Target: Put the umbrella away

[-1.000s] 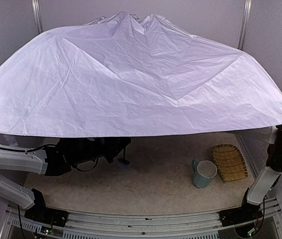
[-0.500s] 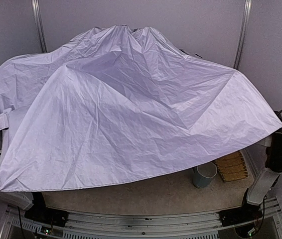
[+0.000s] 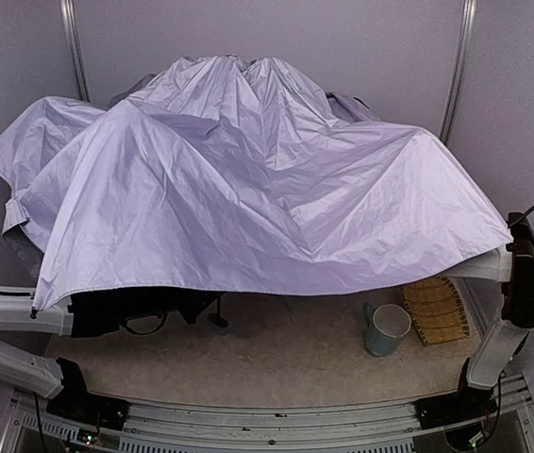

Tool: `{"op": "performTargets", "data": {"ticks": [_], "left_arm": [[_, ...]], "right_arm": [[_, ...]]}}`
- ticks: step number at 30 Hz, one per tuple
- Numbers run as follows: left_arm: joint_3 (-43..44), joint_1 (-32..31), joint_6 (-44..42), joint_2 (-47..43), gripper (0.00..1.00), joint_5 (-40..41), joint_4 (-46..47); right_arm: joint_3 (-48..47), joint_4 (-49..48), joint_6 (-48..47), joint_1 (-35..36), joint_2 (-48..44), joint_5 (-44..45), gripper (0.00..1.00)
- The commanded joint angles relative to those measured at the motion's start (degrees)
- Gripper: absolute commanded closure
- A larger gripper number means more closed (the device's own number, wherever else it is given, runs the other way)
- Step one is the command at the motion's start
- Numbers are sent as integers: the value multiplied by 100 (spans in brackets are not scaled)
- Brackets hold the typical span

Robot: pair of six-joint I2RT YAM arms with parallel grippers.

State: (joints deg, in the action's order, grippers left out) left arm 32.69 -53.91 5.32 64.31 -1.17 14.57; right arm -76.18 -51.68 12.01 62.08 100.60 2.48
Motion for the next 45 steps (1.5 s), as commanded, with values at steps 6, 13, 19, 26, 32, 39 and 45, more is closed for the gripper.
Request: {"op": "performTargets", "data": {"ticks": [6,13,19,26,32,39,45], "left_arm": [[408,427,132,-511,100,-334,3206],[352,735,323,-657,100,-440,3237],[394,735,531,-428,100,-630,3424],[274,742,414,-490,100,-446,3097],[308,691,142,-66,85,-763,2465],[97,81,-674,394,58,-991,1833],[-266,-384,-1148,402,49,-1657,1538]], "right_arm": [[1003,2486,-234,331,714,-537,99],[1009,2571,-109,337,882,-677,99],[964,2489,-27,327,961,-652,99],[1248,2035,419,64,664,-714,100],[1347,1137,637,-174,347,-610,100],[1645,293,719,-996,-487,-542,100],[1985,686,278,-1874,-1562,-537,100]]}}
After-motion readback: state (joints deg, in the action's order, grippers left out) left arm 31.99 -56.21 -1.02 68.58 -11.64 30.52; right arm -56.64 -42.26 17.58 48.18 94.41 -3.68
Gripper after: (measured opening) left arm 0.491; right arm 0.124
